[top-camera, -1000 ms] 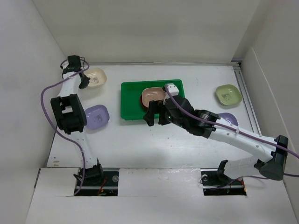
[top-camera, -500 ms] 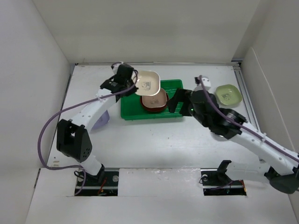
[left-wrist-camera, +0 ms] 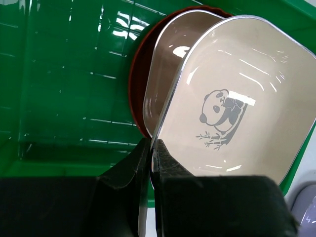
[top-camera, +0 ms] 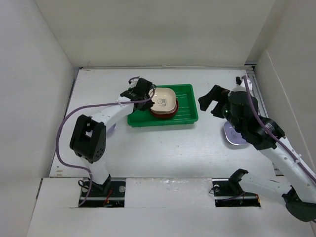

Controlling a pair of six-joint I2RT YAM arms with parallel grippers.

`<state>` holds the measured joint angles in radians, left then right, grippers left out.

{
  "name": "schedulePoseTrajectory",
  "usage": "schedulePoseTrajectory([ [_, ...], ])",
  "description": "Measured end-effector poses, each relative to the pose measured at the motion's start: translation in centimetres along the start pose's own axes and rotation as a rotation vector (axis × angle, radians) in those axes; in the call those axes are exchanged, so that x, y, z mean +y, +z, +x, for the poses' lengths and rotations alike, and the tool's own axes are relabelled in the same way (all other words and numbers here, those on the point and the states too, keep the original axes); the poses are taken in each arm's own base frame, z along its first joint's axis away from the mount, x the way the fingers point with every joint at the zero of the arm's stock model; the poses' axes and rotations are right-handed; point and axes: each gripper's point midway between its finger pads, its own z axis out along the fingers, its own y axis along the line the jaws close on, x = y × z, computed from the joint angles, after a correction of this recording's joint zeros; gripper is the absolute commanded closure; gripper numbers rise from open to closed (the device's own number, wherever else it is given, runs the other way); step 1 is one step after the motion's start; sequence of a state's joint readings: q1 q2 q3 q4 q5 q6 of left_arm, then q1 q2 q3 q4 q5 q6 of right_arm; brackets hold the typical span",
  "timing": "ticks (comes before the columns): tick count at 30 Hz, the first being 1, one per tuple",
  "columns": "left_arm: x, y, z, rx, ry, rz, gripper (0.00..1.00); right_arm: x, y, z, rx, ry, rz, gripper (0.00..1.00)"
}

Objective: Place the plates into the plastic bin on the countertop

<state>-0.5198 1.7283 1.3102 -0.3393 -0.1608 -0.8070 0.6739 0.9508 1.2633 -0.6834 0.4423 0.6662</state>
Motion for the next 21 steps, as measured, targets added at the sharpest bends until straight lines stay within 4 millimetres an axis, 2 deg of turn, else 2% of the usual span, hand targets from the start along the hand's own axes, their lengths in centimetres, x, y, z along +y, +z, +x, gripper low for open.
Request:
schedulePoseTrajectory([
  [1,-0.2,0.2,0.0,0.0,-0.001,0.004,0.95,0.0,0.0,0.2,0.007,-0.003,0.0,0.0],
  [2,-0.4,0.5,-0.1,0.001,-0.002,0.007,0.77,-0.1,0.1,0.4,0.013,-0.008,0.001,0.0],
  [4,-0.8,0.8,-0.1,0.003,-0.005,0.017,0.55,-0.1,0.2,0.6,0.021,-0.013,0.0,0.0],
  [7,-1.3,0.9,-0.4,-0.003,-0.023,0.027,0.29,-0.1,0.3,0.7,0.03,-0.021,0.002,0.0],
  [8,-1.5,0.9,-0.5,-0.005,-0.029,0.031,0.18,-0.2,0.3,0.7,0.031,-0.024,0.002,0.0],
  [9,-1.6,0.8,-0.7,-0.01,-0.031,0.035,0.01,-0.2,0.3,0.7,0.032,-0.025,0.003,0.0],
  [12,-1.9,0.0,-1.3,-0.025,-0.042,0.047,0.0,-0.8,0.8,0.7,0.032,-0.025,0.015,0.0],
  [14,-2.1,-1.6,-2.2,-0.056,-0.044,0.057,0.0,-1.5,1.4,1.2,0.044,-0.026,0.026,0.0],
  [15,-2.0,-2.8,-2.9,-0.083,-0.049,0.055,0.0,-1.9,1.9,1.5,0.054,-0.026,0.031,0.0],
  [18,-1.3,-8.0,-5.8,-0.199,-0.093,0.069,0.0,-2.8,3.4,3.3,0.108,-0.031,0.035,0.0],
  [20,0.5,-11.8,-8.0,-0.294,-0.154,0.08,0.0,-2.6,4.1,4.7,0.15,-0.038,0.019,0.0],
  [21,2.3,-13.3,-9.0,-0.338,-0.192,0.071,0.0,-2.5,4.3,5.2,0.169,-0.041,0.006,0.0],
])
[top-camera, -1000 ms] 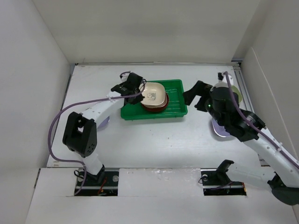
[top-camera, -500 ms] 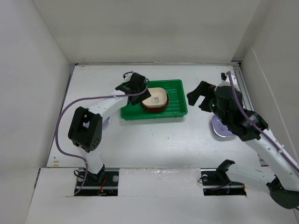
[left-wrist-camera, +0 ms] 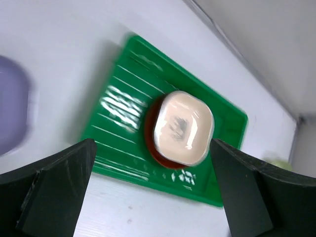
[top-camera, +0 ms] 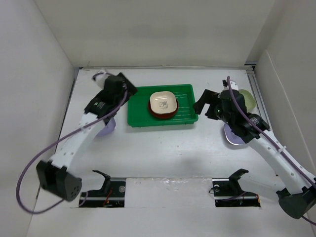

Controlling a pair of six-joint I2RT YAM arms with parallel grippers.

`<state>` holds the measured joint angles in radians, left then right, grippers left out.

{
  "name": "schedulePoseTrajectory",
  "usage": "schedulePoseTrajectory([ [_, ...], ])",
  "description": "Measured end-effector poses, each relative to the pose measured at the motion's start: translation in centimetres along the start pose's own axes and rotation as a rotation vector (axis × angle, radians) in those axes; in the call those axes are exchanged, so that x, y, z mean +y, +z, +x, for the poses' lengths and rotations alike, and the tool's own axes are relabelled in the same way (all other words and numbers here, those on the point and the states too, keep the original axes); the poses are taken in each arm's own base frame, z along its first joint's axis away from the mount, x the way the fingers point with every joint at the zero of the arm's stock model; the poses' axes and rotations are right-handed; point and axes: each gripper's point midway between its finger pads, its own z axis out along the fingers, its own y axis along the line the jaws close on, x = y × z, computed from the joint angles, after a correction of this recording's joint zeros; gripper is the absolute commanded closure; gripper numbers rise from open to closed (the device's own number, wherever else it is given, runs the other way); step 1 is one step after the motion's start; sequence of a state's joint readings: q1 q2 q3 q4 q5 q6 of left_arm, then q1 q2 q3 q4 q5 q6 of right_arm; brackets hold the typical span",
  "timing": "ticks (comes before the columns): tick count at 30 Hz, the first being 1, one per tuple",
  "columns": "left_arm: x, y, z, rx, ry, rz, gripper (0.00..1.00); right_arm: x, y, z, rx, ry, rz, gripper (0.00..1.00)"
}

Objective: Place the plates into the plastic bin on the countertop

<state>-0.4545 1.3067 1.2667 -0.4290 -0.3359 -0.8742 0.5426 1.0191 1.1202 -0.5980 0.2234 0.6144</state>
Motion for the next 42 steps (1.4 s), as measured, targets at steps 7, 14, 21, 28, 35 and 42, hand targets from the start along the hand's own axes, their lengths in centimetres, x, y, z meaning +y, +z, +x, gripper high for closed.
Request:
schedulePoseTrajectory([
  [7,18.1,-1.8,-5.9,-0.174,-0.172,-0.37,0.0,3.8,-0.1,1.3,0.036,-0.023,-0.159,0.0],
  [14,25.7,-1.2,-3.4,-0.062,-0.221,-0.569,0.0,7.7,-0.5,3.3,0.087,-0.067,-0.297,0.0],
  [21,27.6,0.3,0.2,0.04,-0.263,-0.623,0.1,8.6,-0.7,4.1,0.111,-0.089,-0.336,0.0],
  [28,29.6,2.8,3.2,0.107,-0.307,-0.674,0.3,8.8,-1.6,3.5,0.089,-0.101,-0.36,0.0],
  [35,31.6,4.4,6.2,0.171,-0.34,-0.735,0.58,8.9,-3.3,2.3,0.046,-0.096,-0.395,0.0],
  [42,30.9,6.5,4.5,0.095,-0.384,-0.683,1.0,8.9,-3.3,2.3,0.045,-0.096,-0.391,0.0],
])
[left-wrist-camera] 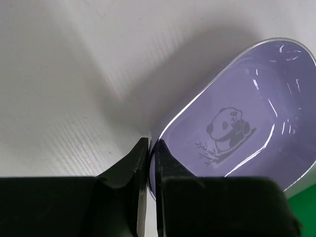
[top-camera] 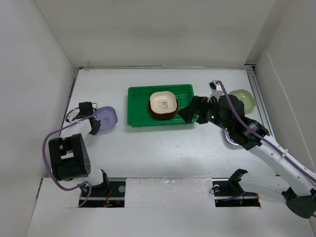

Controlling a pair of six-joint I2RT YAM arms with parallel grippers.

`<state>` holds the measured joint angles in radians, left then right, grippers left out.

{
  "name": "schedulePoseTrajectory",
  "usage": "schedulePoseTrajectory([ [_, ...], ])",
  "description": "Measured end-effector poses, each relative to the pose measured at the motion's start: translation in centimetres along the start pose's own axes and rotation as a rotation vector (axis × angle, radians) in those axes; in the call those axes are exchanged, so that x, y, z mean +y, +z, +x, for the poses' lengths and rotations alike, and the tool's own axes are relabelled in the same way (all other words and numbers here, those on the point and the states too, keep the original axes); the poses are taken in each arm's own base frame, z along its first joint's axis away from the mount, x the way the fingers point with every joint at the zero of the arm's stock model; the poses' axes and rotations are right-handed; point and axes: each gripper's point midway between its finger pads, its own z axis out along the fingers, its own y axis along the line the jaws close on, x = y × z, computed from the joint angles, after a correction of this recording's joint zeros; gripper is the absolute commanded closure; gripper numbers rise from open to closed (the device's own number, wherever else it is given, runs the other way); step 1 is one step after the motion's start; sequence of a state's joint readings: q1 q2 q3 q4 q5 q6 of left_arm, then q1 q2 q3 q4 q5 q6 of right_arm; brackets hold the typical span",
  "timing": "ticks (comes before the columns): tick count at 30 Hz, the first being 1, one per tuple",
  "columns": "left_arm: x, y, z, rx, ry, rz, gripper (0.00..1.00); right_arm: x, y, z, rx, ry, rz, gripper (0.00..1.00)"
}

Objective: Place the plates into the plastic bin on the countertop

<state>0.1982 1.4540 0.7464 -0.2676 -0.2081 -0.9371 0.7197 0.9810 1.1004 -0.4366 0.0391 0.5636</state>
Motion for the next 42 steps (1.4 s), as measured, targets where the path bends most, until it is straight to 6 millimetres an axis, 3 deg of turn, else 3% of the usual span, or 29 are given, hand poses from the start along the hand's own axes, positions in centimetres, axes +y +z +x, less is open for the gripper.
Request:
schedulePoseTrajectory([
  [4,-0.5,-0.8,-0.7,-0.023,-0.017,0.014,1.0,-0.5,0.0,-0.1,-0.004,0.003,0.019,0.0],
  [7,-1.1,-3.0,-1.9,-0.07,-0.01,0.025,1.0,-1.2,0.0,-0.4,-0.009,0.008,0.048,0.0],
  [8,-2.1,-4.2,-2.6,-0.094,0.0,0.053,1.0,-1.6,0.0,-0.6,-0.013,0.009,0.062,0.0],
  [9,-3.5,-5.4,-3.2,-0.115,0.009,0.089,1.0,-1.9,0.0,-0.7,-0.015,0.011,0.077,0.0],
  [13,-12.4,-12.8,-4.6,-0.21,0.081,0.342,1.0,-3.9,0.1,-2.1,-0.048,0.026,0.155,0.0],
  [16,-17.3,-17.7,-3.0,-0.214,0.13,0.511,1.0,-6.3,0.1,-3.3,-0.081,0.049,0.234,0.0],
  [19,-20.7,-20.1,0.9,-0.162,0.187,0.597,1.0,-9.1,-0.1,-4.5,-0.107,0.079,0.321,0.0],
  [21,-22.2,-19.8,3.9,-0.112,0.216,0.602,1.0,-10.8,-0.3,-5.4,-0.123,0.1,0.375,0.0],
  [23,-23.1,-18.4,7.2,-0.056,0.234,0.581,1.0,-12.5,-0.7,-6.3,-0.142,0.121,0.422,0.0],
  [29,-22.8,-13.6,15.7,0.081,0.273,0.444,1.0,-14.9,-1.9,-8.3,-0.184,0.163,0.478,0.0],
  [32,-23.5,-13.3,18.3,0.118,0.263,0.424,1.0,-15.0,-2.0,-8.5,-0.183,0.171,0.473,0.0],
  [37,-24.3,-14.6,20.1,0.154,0.219,0.437,1.0,-15.2,-1.6,-8.1,-0.16,0.18,0.461,0.0],
  [39,-24.5,-14.9,20.2,0.164,0.202,0.439,0.82,-15.2,-1.5,-7.9,-0.148,0.183,0.458,0.0],
  [40,-24.5,-14.9,20.2,0.167,0.194,0.44,0.59,-15.3,-1.5,-7.9,-0.146,0.185,0.457,0.0],
  [42,-24.5,-15.0,20.3,0.172,0.187,0.436,0.44,-15.3,-1.5,-7.9,-0.147,0.186,0.457,0.0],
])
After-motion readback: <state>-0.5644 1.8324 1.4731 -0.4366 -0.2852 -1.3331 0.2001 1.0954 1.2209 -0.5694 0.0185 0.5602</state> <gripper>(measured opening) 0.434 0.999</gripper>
